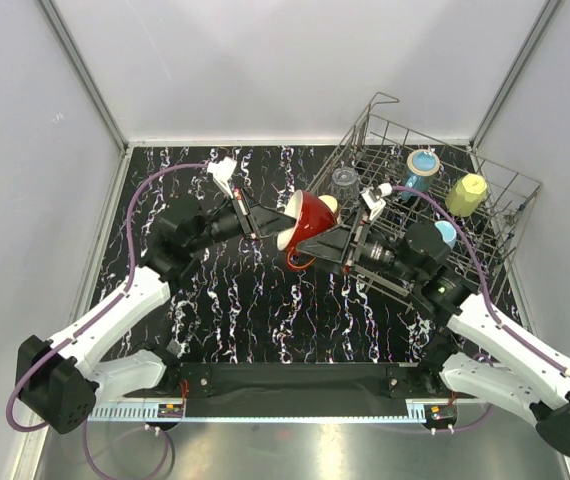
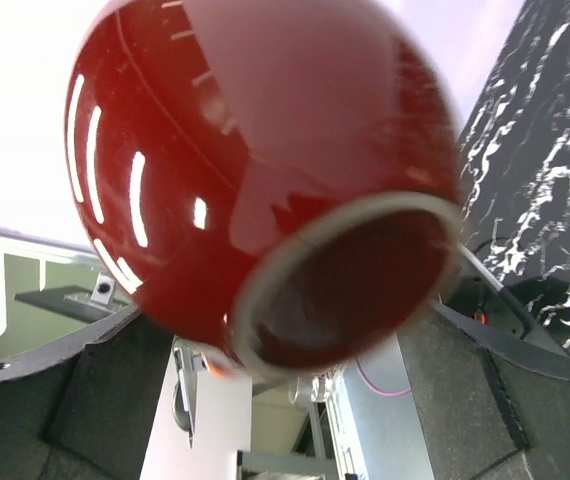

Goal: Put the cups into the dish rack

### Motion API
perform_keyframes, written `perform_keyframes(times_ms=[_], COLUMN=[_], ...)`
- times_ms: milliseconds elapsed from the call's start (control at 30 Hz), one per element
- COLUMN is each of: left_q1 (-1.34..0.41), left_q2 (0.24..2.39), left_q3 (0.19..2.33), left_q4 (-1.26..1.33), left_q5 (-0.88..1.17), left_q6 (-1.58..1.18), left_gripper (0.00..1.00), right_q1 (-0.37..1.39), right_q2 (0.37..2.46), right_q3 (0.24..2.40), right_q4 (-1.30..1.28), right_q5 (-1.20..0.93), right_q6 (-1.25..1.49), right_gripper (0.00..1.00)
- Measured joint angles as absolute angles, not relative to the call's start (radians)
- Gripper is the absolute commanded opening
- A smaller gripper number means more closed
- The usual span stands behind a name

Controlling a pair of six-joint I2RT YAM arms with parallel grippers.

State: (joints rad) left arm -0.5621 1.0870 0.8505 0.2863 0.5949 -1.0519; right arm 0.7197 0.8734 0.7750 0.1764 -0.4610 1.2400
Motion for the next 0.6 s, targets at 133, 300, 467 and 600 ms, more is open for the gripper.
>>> perform_keyframes(times_ms=[133, 300, 467, 600], left_q1=[-0.562, -0.561, -0.562, -0.562], left_q2=[1.086, 1.074, 1.063, 1.061], left_q3=[0.850, 0.842, 0.840, 0.832], left_q4=[0.283, 0.291, 0.293, 0.301], left_q5=[0.591, 0.561, 0.533, 0.514], left_q6=[-1.051, -1.057, -1.059, -1.060], left_gripper=[0.00, 0.00, 0.00, 0.00], right_q1=[0.762, 0.787, 0.805, 0.810], right_q2=[0.913, 0.916, 0.905, 0.916], right_q3=[0.780, 0.778, 0.745, 0.730], right_q4=[0.225, 0.257, 0.317, 0.362], right_q5=[-0.444, -0.391, -0.341, -0.325], right_q6=[1.243, 1.263, 1.300, 1.333], right_gripper=[0.88, 0.73, 0.68, 0.65])
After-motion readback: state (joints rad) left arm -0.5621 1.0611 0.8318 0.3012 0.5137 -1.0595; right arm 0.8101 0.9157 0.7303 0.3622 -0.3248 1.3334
